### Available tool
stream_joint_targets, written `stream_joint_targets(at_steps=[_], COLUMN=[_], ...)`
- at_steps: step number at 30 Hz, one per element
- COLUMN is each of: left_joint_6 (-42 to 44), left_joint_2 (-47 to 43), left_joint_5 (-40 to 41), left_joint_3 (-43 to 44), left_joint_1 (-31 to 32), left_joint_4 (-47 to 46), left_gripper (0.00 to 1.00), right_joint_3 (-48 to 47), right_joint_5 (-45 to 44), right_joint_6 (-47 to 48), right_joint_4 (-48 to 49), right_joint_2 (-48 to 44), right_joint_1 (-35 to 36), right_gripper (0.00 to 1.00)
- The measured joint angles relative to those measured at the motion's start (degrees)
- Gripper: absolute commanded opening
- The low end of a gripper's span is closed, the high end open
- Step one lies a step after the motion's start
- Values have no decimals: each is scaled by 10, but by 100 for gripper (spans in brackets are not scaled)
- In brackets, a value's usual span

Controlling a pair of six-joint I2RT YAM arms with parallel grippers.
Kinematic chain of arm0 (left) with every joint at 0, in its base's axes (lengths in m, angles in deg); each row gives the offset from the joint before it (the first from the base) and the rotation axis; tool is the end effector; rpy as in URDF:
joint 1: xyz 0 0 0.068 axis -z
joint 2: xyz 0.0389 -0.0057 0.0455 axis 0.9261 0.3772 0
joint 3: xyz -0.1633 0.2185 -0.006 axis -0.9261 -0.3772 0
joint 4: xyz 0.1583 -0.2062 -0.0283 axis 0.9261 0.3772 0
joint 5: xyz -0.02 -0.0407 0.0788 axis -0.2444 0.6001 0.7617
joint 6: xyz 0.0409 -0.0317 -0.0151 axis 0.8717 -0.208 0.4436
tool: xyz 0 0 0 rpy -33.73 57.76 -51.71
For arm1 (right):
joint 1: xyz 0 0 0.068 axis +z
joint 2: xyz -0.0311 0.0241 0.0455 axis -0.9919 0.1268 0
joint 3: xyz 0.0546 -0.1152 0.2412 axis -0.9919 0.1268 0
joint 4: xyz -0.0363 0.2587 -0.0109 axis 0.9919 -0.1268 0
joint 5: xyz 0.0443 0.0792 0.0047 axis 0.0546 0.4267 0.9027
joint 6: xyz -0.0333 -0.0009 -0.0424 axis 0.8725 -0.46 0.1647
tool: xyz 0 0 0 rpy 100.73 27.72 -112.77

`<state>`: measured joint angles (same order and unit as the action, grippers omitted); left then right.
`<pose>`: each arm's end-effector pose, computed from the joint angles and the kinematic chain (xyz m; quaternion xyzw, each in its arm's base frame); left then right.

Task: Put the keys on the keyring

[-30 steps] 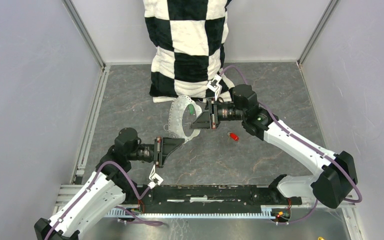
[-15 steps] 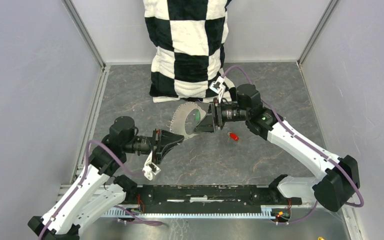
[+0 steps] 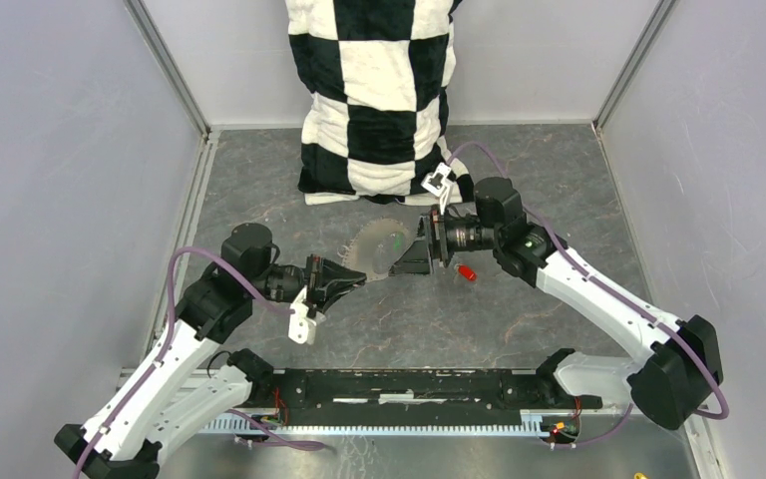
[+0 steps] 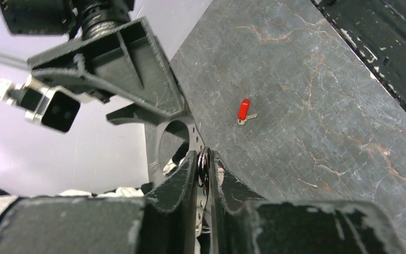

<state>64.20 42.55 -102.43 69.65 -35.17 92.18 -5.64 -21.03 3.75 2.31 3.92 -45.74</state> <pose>0.1045 -0.1019 0.3372 0.7532 0.2250 -0.1854 0.5897 0.2027 0.1850 0.3221 -0.2394 0.7541 0.5665 0.2305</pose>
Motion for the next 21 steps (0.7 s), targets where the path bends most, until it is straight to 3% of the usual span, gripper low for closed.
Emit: stream_joint_targets(at_steps=[10,16,21], left_joint_6=[-160,-184,-202], left_joint_2=[11,51,27], left_joint_5=[15,36,107], left_joint_3=[-9,30,-10], left_joint_1=[1,0,-4], left_joint_4=[-42,-29,-109], left_gripper=[2,2,2], right_joint_3=[14,-12,33], right_joint_5=[3,29,78], right_joint_6=[28,93,82], right_joint_4=[-29,-114,-126], right_joint_2=[-19,-21,-21], right_joint_1=[-6,-8,2], right_gripper=[98,98,98])
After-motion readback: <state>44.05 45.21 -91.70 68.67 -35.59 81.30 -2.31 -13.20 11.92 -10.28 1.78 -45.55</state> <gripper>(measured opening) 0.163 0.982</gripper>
